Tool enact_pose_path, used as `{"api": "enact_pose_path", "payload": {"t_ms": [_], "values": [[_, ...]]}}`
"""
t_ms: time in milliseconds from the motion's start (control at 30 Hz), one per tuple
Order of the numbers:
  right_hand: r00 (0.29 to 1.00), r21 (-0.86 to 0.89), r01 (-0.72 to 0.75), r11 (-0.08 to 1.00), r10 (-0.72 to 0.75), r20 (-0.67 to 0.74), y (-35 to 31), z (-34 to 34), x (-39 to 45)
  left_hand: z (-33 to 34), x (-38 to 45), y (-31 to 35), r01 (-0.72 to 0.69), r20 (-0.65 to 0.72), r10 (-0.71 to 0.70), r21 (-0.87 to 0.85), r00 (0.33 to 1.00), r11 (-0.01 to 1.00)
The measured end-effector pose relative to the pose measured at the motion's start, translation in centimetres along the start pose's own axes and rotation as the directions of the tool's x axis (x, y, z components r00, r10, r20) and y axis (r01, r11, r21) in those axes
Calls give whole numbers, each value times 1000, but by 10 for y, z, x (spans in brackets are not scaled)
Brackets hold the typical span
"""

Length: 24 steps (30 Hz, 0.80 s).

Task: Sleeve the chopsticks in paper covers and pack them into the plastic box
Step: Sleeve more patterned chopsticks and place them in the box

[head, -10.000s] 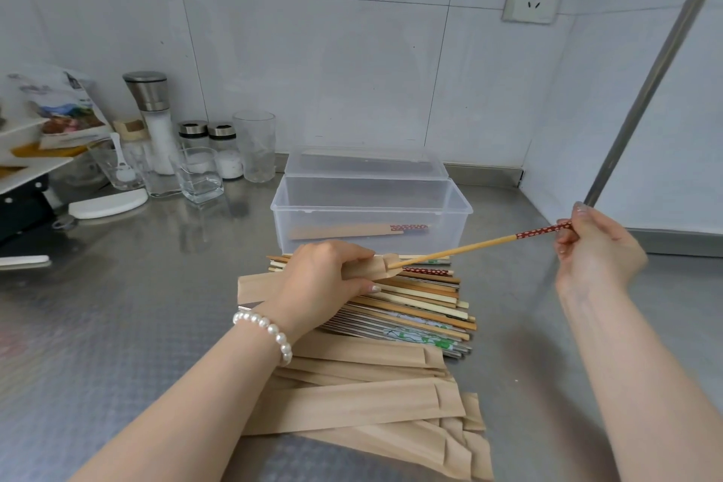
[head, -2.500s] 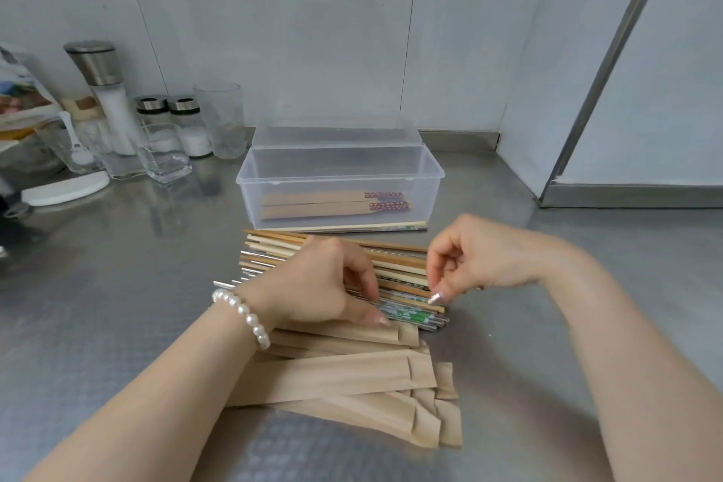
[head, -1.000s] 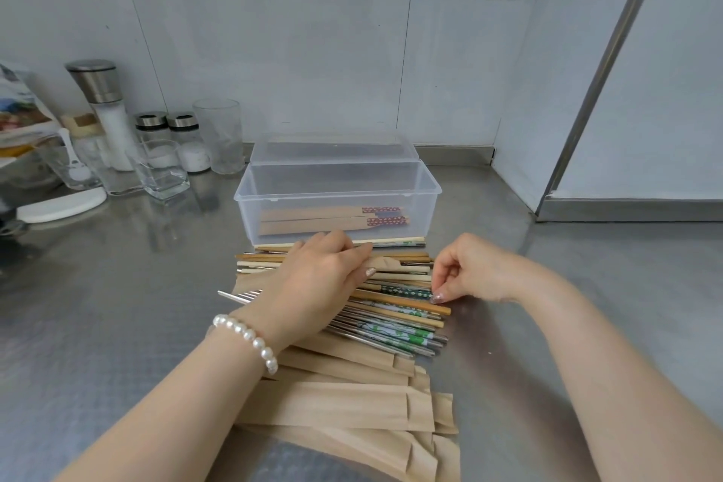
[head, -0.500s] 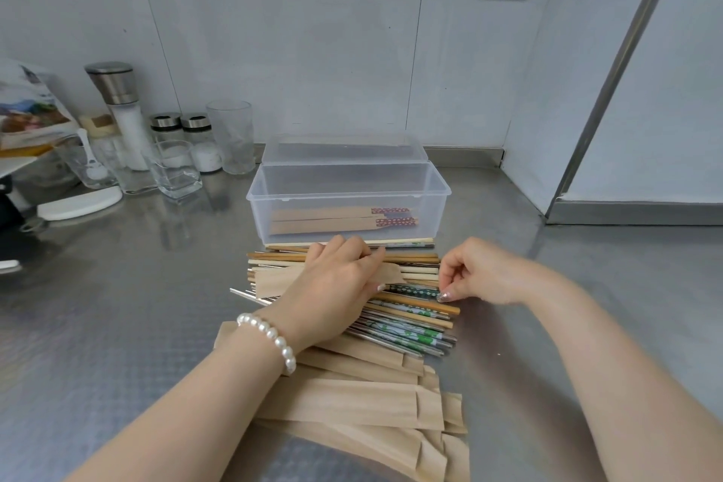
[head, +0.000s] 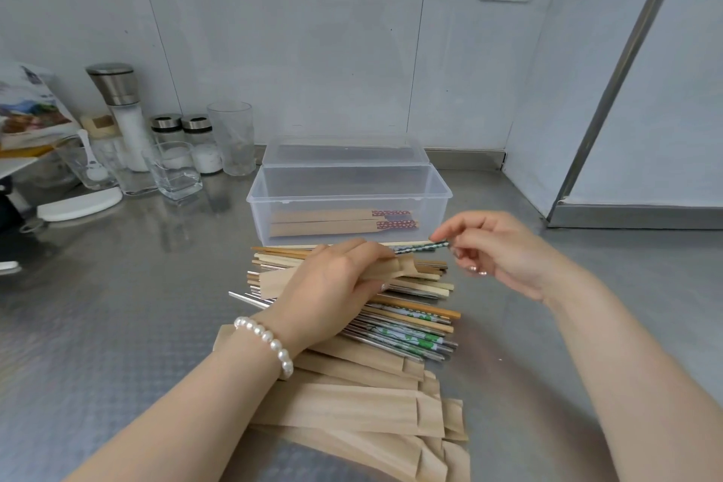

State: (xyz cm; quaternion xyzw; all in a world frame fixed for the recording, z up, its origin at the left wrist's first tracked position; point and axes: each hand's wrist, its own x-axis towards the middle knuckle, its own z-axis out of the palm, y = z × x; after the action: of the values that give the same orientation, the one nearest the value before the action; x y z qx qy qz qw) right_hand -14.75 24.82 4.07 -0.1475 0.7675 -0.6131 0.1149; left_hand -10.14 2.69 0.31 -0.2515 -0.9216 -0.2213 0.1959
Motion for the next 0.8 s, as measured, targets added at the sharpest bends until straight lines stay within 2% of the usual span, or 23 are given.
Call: {"api": "enact_pose_path", "payload": {"t_ms": [67, 133, 233, 367, 500, 800], "values": [[998, 255, 17, 967, -2, -58, -2, 4, 2, -1, 0, 0, -8, -34, 8, -13, 999, 1000], [989, 471, 78, 878, -10, -145, -2, 5, 5, -2, 0, 0, -12, -56, 11, -11, 998, 1000], [958, 603, 195, 774, -18, -286, -3, -2, 8, -3, -1, -1, -15, -71, 14, -7, 997, 1000], [899, 657, 327, 679, -8, -438, -2, -24, 7, -4, -1, -4, 24, -106, -24, 1, 994, 1000], [868, 667, 401, 628, -27, -496, 0, -41, 5, -6, -1, -10, 96, -164, -100, -36, 981, 995], [782, 547, 393, 740, 45, -622, 7, -42, 8, -5, -1, -14, 135, -196, -140, -39, 971, 990]]}}
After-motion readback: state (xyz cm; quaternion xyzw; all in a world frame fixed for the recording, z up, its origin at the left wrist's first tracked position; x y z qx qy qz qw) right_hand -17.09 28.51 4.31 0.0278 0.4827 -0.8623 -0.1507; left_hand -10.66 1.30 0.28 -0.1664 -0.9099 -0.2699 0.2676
